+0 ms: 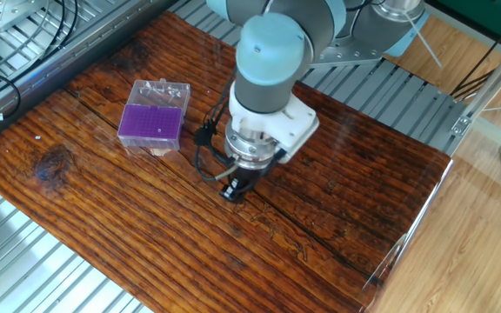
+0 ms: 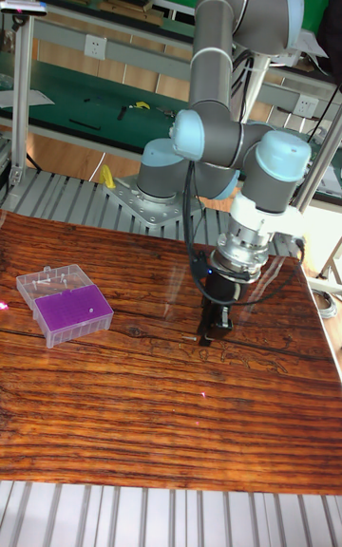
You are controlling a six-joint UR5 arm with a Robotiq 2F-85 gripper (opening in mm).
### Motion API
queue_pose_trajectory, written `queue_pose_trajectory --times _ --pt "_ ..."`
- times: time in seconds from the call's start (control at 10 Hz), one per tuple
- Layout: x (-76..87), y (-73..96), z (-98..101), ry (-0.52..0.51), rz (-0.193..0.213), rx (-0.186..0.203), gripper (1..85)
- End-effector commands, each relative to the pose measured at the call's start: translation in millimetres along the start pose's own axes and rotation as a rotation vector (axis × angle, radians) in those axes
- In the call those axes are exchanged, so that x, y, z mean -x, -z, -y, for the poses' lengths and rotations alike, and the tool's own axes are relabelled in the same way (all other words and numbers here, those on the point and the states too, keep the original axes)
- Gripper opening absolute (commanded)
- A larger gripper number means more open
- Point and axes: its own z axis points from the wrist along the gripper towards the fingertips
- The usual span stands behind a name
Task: Insert a small pipette tip into the holder for small pipette tips
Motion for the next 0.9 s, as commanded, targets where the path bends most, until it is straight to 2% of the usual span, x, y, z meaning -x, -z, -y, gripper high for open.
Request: queue_pose_trajectory --times 0.0,0.3,0.6,0.8 --pt "-10.9 -0.7 -13.1 0.030 0.030 0.021 33.3" --pt "3.7 11.1 -5.8 0.019 -0.017 0.011 32.7" --pt "20.8 6.5 -10.9 -0.046 0.043 0.025 31.7" --pt "29.9 3.2 -6.6 -0.080 0.080 0.010 31.7"
